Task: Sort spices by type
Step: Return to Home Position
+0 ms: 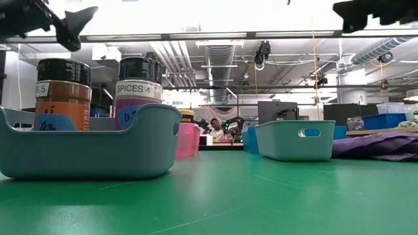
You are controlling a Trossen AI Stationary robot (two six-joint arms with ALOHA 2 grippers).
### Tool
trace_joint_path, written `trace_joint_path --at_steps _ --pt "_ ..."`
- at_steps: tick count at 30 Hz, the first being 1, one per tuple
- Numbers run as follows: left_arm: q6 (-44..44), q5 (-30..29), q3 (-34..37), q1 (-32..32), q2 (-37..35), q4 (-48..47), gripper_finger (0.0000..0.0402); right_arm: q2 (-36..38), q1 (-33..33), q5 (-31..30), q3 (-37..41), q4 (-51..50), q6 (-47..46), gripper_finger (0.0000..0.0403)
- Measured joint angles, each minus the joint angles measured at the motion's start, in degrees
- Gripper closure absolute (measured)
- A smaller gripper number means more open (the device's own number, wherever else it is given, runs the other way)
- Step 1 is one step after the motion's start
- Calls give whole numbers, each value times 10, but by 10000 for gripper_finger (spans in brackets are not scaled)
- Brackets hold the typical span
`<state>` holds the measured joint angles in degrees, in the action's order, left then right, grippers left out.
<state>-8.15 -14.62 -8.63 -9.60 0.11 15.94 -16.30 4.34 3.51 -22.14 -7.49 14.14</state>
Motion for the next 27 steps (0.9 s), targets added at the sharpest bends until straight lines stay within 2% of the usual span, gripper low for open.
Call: trace_joint_path --at_steps 3,5,7,10,15,17,23,27 --pt "-6 7 36 1 8 57 116 67 0 28 42 6 4 174" --pt "-10 7 72 1 1 68 116 118 0 44 72 8 15 177" --pt "-16 8 78 3 0 51 116 162 0 43 101 12 17 180" --pt "5 18 81 4 -1 43 116 157 0 41 131 40 36 183" --pt "100 10 81 5 2 15 116 145 0 40 214 147 28 182" --pt "126 2 81 5 3 -20 116 146 0 37 214 98 6 182" --pt "110 2 81 5 9 -121 116 143 0 29 214 93 -13 180" --pt "96 7 80 5 31 -128 116 143 0 27 215 93 -57 174"
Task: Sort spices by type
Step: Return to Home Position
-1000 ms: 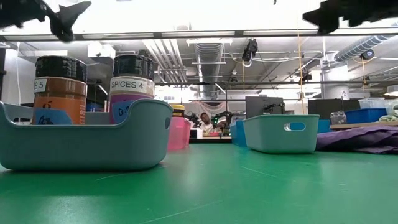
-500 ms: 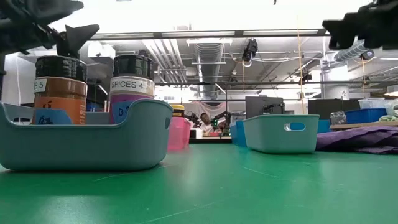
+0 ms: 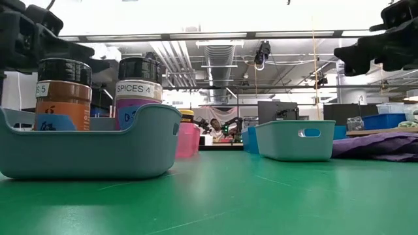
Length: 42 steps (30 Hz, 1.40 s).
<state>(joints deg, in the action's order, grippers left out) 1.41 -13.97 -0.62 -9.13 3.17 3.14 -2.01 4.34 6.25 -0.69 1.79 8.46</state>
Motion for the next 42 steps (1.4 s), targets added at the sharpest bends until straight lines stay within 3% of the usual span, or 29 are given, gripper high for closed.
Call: trace_joint_path --at_steps 9,32,42 --pt "0 0 0 0 44 2 116 0 0 -2 0 -1 -88 160" --pt "0 0 0 0 84 2 116 0 0 -2 0 -2 -89 172" --pt "0 0 0 0 84 2 116 0 0 -2 1 -2 -89 151"
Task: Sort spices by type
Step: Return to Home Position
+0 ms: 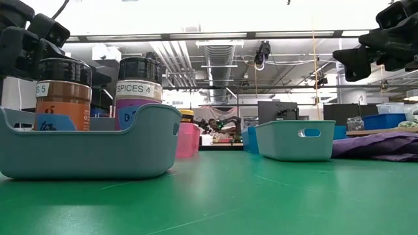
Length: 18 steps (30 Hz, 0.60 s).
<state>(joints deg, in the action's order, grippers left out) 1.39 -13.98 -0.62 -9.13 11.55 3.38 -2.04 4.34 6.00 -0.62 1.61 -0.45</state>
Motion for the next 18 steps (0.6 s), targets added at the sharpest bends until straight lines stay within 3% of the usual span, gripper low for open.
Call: trace_joint_path --at_steps 18 --pt "0 0 0 0 0 0 116 0 0 0 0 0 0 120"
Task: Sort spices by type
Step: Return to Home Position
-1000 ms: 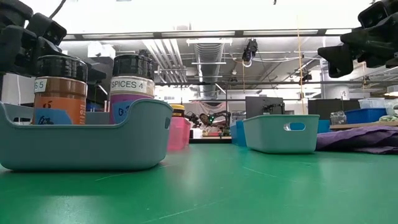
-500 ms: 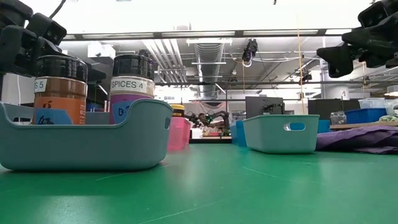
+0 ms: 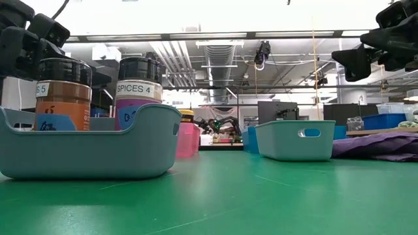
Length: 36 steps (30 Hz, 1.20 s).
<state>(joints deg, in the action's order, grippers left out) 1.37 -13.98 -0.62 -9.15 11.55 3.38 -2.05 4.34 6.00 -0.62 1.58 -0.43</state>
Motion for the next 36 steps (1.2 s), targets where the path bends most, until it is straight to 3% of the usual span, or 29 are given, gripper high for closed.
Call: trace_joint_path --at_steps 36 --pt "0 0 0 0 0 0 116 0 0 0 0 0 0 66"
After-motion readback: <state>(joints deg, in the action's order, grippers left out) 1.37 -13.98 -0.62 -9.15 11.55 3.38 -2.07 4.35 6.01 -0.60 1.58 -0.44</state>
